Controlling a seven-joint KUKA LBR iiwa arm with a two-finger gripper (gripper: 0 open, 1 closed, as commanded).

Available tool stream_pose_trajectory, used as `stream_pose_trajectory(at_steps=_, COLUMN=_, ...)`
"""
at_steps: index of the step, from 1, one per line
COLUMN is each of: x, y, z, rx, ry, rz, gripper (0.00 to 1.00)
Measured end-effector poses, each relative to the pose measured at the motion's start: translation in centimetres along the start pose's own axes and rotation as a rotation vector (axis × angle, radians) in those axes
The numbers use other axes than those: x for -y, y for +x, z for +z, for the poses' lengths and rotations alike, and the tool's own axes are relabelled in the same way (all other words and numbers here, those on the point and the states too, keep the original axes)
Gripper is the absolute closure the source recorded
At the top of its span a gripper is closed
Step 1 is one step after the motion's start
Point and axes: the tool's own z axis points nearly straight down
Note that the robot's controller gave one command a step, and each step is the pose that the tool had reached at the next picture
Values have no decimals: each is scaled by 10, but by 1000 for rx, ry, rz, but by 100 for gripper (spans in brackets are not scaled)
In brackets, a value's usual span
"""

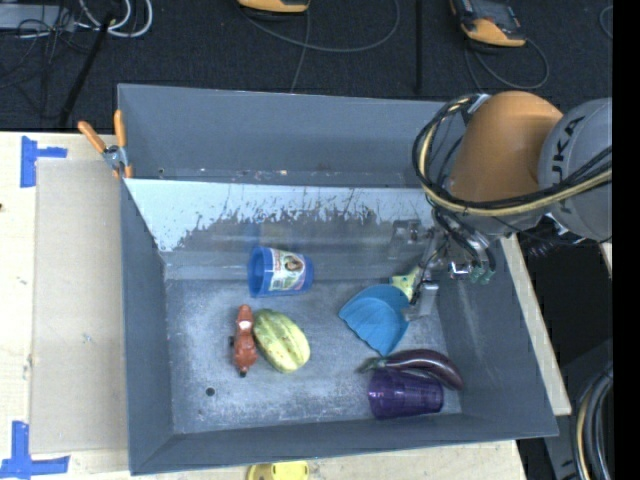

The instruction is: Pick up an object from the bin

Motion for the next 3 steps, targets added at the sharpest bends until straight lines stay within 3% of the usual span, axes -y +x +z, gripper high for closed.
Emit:
stream_pose_trajectory(at_steps=1, x=0, y=-2, z=-5, rx=8, ry=1, rz=-1, gripper=0)
stream_pose_trajectory(at_steps=2, x=-7, y=9, z=43, rx=15, ry=2, rz=-6, gripper=0)
stream_pose_trajectory(at_steps=3, x=-4, y=2, z=82, rx=9, ry=0, rz=57, gripper=100)
